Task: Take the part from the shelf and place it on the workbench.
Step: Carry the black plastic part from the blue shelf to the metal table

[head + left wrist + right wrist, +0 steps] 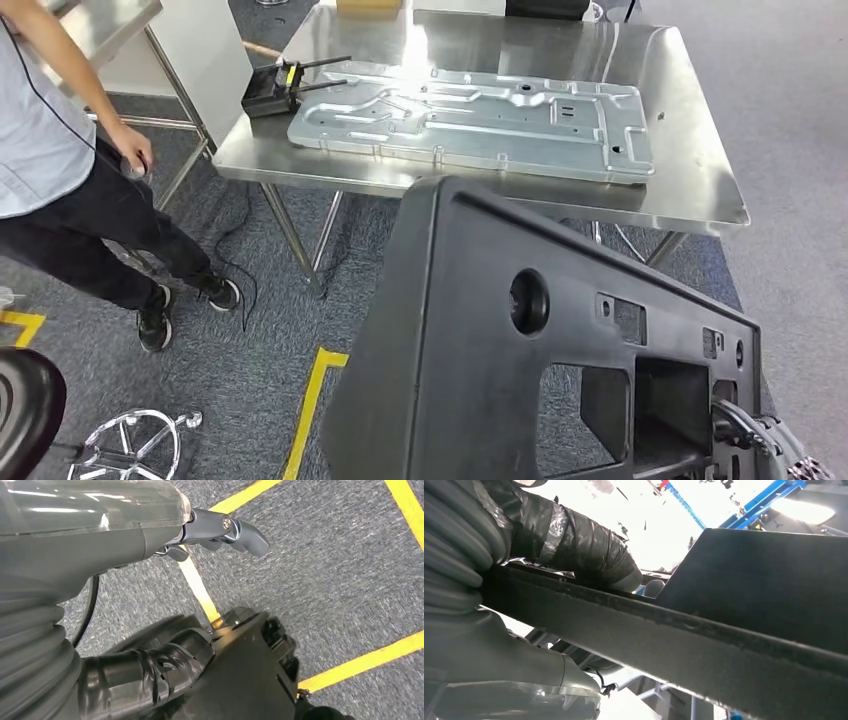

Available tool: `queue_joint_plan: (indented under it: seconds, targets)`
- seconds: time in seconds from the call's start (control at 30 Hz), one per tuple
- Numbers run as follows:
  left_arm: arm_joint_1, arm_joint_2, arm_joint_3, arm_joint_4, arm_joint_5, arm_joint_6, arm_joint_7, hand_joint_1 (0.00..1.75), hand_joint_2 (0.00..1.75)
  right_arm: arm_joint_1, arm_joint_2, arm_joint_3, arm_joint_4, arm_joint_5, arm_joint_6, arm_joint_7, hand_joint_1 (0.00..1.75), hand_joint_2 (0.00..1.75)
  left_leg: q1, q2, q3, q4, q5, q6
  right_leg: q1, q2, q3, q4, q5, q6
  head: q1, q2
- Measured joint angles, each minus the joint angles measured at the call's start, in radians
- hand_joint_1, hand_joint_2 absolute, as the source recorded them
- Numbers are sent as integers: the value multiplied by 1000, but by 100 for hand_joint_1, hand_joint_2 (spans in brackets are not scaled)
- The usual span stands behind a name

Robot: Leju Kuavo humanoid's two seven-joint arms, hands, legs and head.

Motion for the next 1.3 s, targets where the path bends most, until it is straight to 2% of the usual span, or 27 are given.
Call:
queue_joint_plan:
  seconds: [0.07, 0.1, 0.13, 0.17, 0.23, 0.27, 0.3, 0.37, 0.43, 0.47, 0.53, 0.6, 0.63, 0.67, 0.7, 0.73, 0.77, 0.8, 0.83, 0.93, 1.0, 1.03, 1.1, 1.13, 1.2, 1.27, 1.3]
  targets:
    - [1, 0, 0, 0, 0, 0, 0, 0, 175, -1, 1, 0, 0, -2, 0, 0, 175, 175, 4, 1, -67, 130, -60, -7, 1, -3, 2, 0, -3, -7, -1, 0]
    - [2, 0, 0, 0, 0, 0, 0, 0, 175, -1, 2, -1, 0, -3, 0, 0, 175, 175, 5, 1, -100, 187, -77, -9, 2, -3, 3, 0, -5, -8, -1, 0]
    - [3, 0, 0, 0, 0, 0, 0, 0, 175, -1, 2, -1, 0, -4, 0, 0, 175, 175, 7, 1, -119, 214, -74, -10, 2, -3, 5, 0, -7, -8, -1, 0]
    - [4, 0, 0, 0, 0, 0, 0, 0, 175, -1, 2, -2, 0, -4, 0, 0, 175, 175, 7, 1, -118, 201, -51, -10, 2, -3, 9, 1, -10, -7, -1, 0]
    - [5, 0, 0, 0, 0, 0, 0, 0, 175, -1, 4, -3, 0, -4, 0, 0, 175, 175, 8, 2, -66, 77, 28, -5, 2, -2, 21, 1, -19, -2, -1, 0]
    - [4, 0, 0, 0, -1, 0, 1, 0, 175, -1, 5, -4, 0, -5, 0, 0, 175, 175, 7, 3, -37, 13, 55, -2, 3, -2, 26, 3, -23, 3, -1, 0]
    - [3, 0, 0, 0, -1, 0, 1, 0, 175, -2, 7, -6, 0, -6, 0, 0, 175, 175, 4, 3, -16, -31, 70, 3, 4, -2, 29, 3, -27, 8, -1, 0]
    - [2, 0, 0, 0, -4, 0, 2, 0, 175, -4, 11, -10, -1, -12, 0, 0, 175, 175, -1, 2, -7, -53, 70, 11, 6, -2, 30, 2, -29, 19, 0, 0]
    - [3, 0, 0, 0, -8, 1, 2, 0, 175, -4, 15, -17, -6, -21, 0, 0, 175, 175, 1, 1, -3, -61, 72, 22, 5, -2, 32, 3, -33, 31, 0, 0]
    - [4, 0, 0, 0, -9, 1, 2, 0, 175, -4, 18, -22, -10, -25, 0, 0, 175, 175, 3, 2, 0, -67, 74, 29, 4, -1, 27, 18, -44, 36, 0, 0]
    - [3, -1, -1, 0, -9, 1, 3, 0, 175, -4, 21, -33, -15, -32, 0, 0, 175, 175, 5, 3, 7, -75, 76, 40, 3, 1, -15, 107, -93, 42, 1, 0]
    - [3, -2, -1, 0, -9, 1, 5, 0, 175, -4, 24, -46, -16, -32, 0, 0, 175, 175, 3, 3, 9, -75, 73, 47, 3, 1, -90, 240, -145, 46, 1, 0]
    - [3, -2, -1, 0, -9, 1, 6, 0, 175, -3, 25, -52, -16, -31, 0, 0, 175, 175, 2, 2, 11, -75, 70, 48, 3, 1, -117, 281, -149, 46, 1, 0]
    - [4, -2, -1, 0, -9, 1, 7, 0, 175, -3, 27, -57, -16, -29, 0, 0, 175, 175, 0, 2, 14, -74, 67, 49, 3, 1, -127, 285, -132, 45, 1, 0]
    - [4, -2, -1, 0, -9, 1, 8, 0, 175, -4, 29, -62, -16, -28, 0, 0, 175, 175, -1, 1, 19, -74, 64, 48, 3, 1, -116, 248, -96, 43, 1, 0]
    - [5, -3, -1, 0, -9, 1, 8, 0, 175, -4, 30, -66, -16, -27, 0, 0, 175, 175, -1, 0, 26, -74, 59, 46, 4, 1, -89, 180, -50, 38, 1, 0]
    - [5, -4, -1, 0, -9, 1, 8, 0, 175, -4, 31, -68, -16, -27, 0, 0, 175, 175, -4, -1, 32, -74, 54, 43, 7, 1, -58, 111, -16, 32, 1, 0]
    - [4, -4, -1, 0, -9, 1, 8, 0, 175, -5, 32, -71, -16, -26, 0, 0, 175, 175, -6, -2, 35, -72, 49, 39, 9, 2, -34, 56, 5, 27, 1, 0]
    - [4, -5, -1, 0, -9, 1, 8, 0, 175, -5, 34, -73, -17, -26, 0, 0, 175, 175, -7, -2, 37, -71, 45, 34, 12, 2, -20, 25, 12, 22, 1, 0]
    - [2, -6, -1, 0, -9, 2, 9, 0, 175, -5, 39, -78, -17, -23, 0, 0, 175, 175, -7, 0, 39, -72, 37, 19, 11, 5, -14, 8, 7, 11, 1, 0]
    - [1, -6, -1, 0, -9, 2, 9, 0, 175, -6, 44, -81, -17, -21, 0, 0, 175, 175, -6, 1, 26, -35, 13, 7, 4, 3, -5, -2, 7, 1, 0, 0]
    - [1, -6, -1, 0, -9, 2, 9, 0, 175, -6, 46, -82, -17, -20, 0, 0, 175, 175, -4, 2, 3, 15, -14, 1, 1, 2, -1, -6, 6, -4, -1, 0]
    - [2, -6, -1, 0, -9, 2, 8, 0, 175, -7, 50, -84, -17, -20, 0, 0, 175, 175, 1, 2, -70, 148, -72, -9, 2, -1, 2, -6, 1, -9, -2, 0]
    - [3, -6, -1, 0, -9, 2, 8, 0, 175, -7, 51, -85, -17, -20, 0, 0, 175, 175, 4, 2, -99, 199, -89, -12, 2, -2, 3, -6, -1, -10, -2, 0]
    - [4, -6, -1, 0, -9, 2, 8, 0, 175, -7, 52, -85, -17, -20, 0, 0, 175, 175, 5, 2, -123, 236, -98, -15, 2, -2, 4, -6, -2, -10, -2, 0]
    - [5, -6, -1, 0, -9, 2, 8, 0, 175, -7, 52, -85, -17, -20, 0, 0, 175, 175, 5, 2, -125, 239, -97, -15, 2, -2, 4, -6, -3, -10, -2, 0]
    - [5, -6, -1, 0, -9, 2, 8, 0, 175, -7, 52, -85, -17, -20, 0, 0, 175, 175, 7, 2, -125, 232, -83, -16, 2, -1, 7, -6, -4, -9, -2, 0]
